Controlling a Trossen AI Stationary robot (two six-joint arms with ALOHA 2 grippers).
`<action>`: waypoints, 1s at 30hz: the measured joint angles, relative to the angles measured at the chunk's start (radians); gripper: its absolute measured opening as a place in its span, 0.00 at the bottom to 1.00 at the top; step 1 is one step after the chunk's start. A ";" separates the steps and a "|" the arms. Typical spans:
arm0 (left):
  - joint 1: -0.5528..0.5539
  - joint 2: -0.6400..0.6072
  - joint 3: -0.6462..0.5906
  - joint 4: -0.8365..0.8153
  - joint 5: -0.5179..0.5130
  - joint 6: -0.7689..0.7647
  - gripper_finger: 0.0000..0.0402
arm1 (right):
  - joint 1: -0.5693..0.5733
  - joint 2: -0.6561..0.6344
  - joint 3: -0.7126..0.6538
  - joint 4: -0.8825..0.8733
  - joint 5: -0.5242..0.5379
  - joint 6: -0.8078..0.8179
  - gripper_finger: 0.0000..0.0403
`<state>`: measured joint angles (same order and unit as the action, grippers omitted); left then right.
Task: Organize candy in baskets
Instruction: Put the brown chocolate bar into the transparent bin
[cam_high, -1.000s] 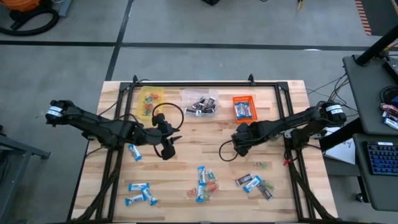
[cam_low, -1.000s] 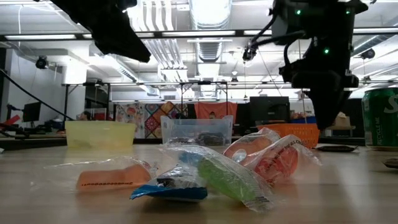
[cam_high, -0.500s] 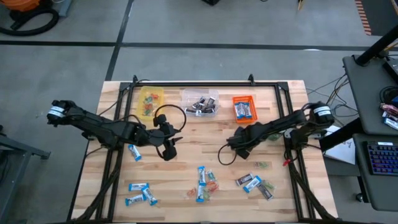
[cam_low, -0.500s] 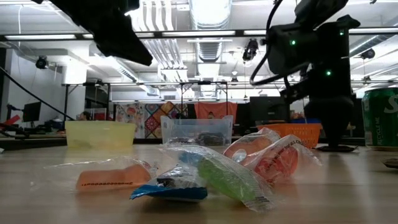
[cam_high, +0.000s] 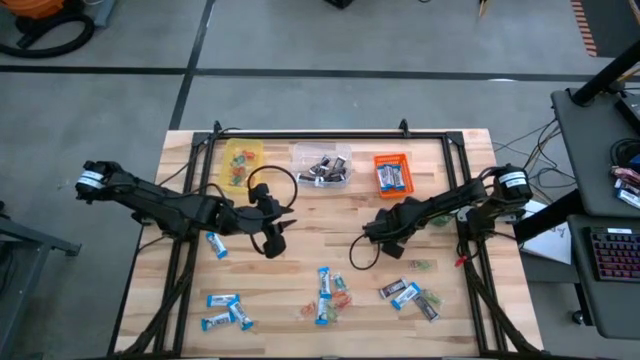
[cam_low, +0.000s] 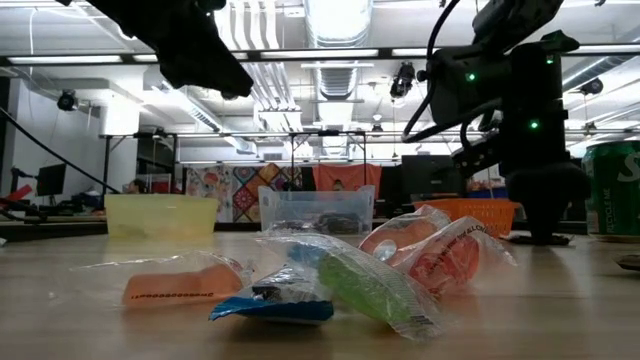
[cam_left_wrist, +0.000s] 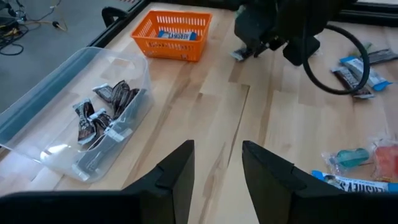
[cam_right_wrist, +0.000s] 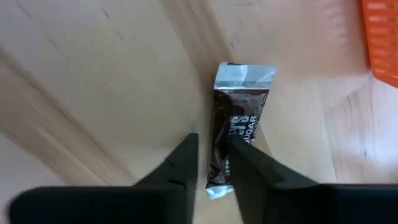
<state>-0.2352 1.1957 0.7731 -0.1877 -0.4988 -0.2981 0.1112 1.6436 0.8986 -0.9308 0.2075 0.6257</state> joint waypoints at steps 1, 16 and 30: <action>0.000 0.000 0.000 0.007 0.000 0.000 0.29 | 0.000 -0.001 0.000 0.004 -0.002 -0.009 0.14; -0.048 0.114 -0.003 0.150 0.001 0.001 0.29 | 0.039 -0.195 -0.006 0.123 0.029 -0.053 0.02; -0.061 0.175 -0.003 0.232 0.001 -0.033 0.29 | -0.094 -0.326 -0.004 0.918 0.066 -0.453 0.02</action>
<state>-0.2962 1.3704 0.7704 0.0443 -0.4975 -0.3312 0.0168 1.3177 0.8948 -0.0131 0.2739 0.1732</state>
